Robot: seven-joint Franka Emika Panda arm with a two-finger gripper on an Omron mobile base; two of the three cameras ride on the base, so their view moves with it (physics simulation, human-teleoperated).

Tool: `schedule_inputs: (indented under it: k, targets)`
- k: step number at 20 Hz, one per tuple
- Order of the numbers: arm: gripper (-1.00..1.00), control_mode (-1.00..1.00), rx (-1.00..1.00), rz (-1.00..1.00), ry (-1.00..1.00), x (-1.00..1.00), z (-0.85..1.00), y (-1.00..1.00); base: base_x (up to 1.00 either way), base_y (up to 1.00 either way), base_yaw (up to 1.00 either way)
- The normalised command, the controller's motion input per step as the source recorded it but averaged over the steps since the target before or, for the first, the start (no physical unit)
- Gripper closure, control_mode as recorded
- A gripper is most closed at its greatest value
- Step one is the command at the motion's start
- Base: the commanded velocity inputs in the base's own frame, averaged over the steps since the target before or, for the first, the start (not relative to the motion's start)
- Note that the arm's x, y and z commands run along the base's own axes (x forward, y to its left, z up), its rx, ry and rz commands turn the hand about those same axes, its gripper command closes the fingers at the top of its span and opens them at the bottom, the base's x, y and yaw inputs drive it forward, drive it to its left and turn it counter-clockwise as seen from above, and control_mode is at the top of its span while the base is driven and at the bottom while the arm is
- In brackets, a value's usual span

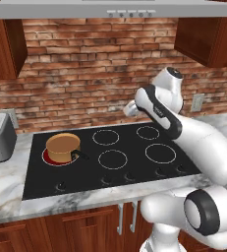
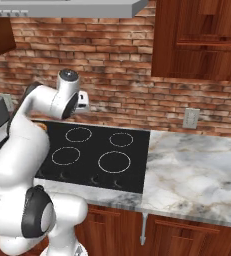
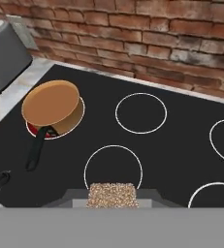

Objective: Pick up the sugar cube(s) and place them in the saucepan with hot chocolate.

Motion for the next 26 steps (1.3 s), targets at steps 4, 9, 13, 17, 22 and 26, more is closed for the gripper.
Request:
schedule_inputs:
  k: [4,9,13,17,22,26]
  targets:
    - [1.00,-1.00,-0.11,0.18,0.09,0.47,0.00,1.00,0.00,0.00,0.00]
    - [1.00,-1.00,-0.21,0.05,0.15,0.29,-0.02,1.00,0.00,0.00,0.00]
    - [1.00,-1.00,-0.07,0.05,0.18,0.41,-0.10,0.60,0.00,0.00,0.00]
    - [1.00,-1.00,-0.01,0.03,0.08,0.27,-0.15,0.30,0.00,0.00,0.00]
    - [1.00,-1.00,-0.03,0.01,0.05,0.49,-0.11,0.28,0.00,0.00,0.00]
    - [1.00,-1.00,-0.03,0.00,0.03,0.35,-0.33,0.46,0.00,0.00,0.00]
